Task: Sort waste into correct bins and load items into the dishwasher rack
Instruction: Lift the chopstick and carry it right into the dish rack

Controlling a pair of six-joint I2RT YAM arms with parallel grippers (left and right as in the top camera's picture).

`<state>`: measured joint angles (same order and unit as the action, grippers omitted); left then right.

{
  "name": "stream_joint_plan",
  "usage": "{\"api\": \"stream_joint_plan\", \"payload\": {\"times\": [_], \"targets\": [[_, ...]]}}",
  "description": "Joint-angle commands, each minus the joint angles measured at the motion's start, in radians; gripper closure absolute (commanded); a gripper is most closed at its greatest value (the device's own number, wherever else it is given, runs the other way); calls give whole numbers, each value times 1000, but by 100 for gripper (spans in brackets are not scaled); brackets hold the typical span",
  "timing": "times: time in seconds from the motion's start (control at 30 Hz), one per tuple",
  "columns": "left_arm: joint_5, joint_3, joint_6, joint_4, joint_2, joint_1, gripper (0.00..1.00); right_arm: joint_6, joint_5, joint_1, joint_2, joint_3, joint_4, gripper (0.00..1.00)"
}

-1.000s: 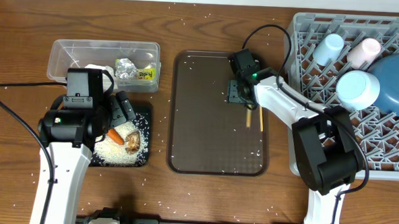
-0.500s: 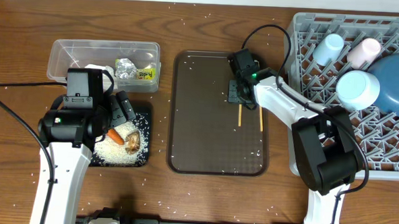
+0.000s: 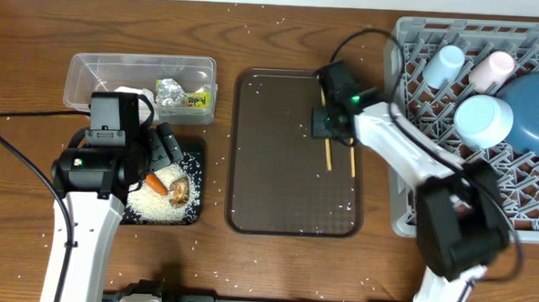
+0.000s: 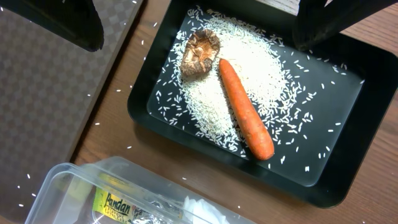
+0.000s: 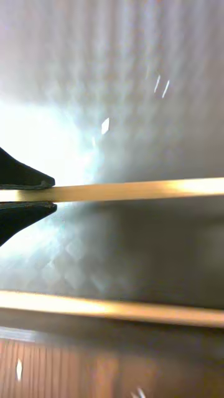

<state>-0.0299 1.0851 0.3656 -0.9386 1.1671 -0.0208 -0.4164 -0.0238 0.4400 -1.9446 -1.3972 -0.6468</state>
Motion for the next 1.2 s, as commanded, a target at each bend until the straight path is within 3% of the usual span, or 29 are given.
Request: {"api": "stream_joint_plan", "payload": {"times": [0.0, 0.27, 0.47, 0.6, 0.8, 0.87, 0.93, 1.0, 1.03, 1.17], "targets": [[-8, -1, -6, -3, 2, -2, 2, 157, 27, -26, 122, -3, -5, 99], [-8, -1, -6, -3, 2, -2, 2, 278, -32, -170, 274, -3, -15, 99], [-8, -1, -5, -3, 2, -2, 2, 335, -23, -328, 282, -3, -15, 99], [-8, -1, -6, -3, 2, -2, 2, 432, 105, -411, 282, -3, 5, 99], [-8, -1, -5, -3, 2, -2, 2, 489, 137, -459, 264, -3, 35, 98], [-8, -1, -5, -3, 2, -2, 2, 489, 137, -459, 257, -3, 36, 90], [-8, -1, -6, -3, 2, -2, 2, 474, 136, -459, 253, -3, 38, 62], [-8, -1, -6, -3, 2, -2, 2, 447, 136, -459, 251, -3, 45, 54], [-8, -1, -5, -3, 2, -2, 2, 438, 136, -459, 251, -3, 46, 45], [-8, -1, -6, -3, 2, -2, 2, 403, 138, -458, 251, -3, 48, 41]]}}
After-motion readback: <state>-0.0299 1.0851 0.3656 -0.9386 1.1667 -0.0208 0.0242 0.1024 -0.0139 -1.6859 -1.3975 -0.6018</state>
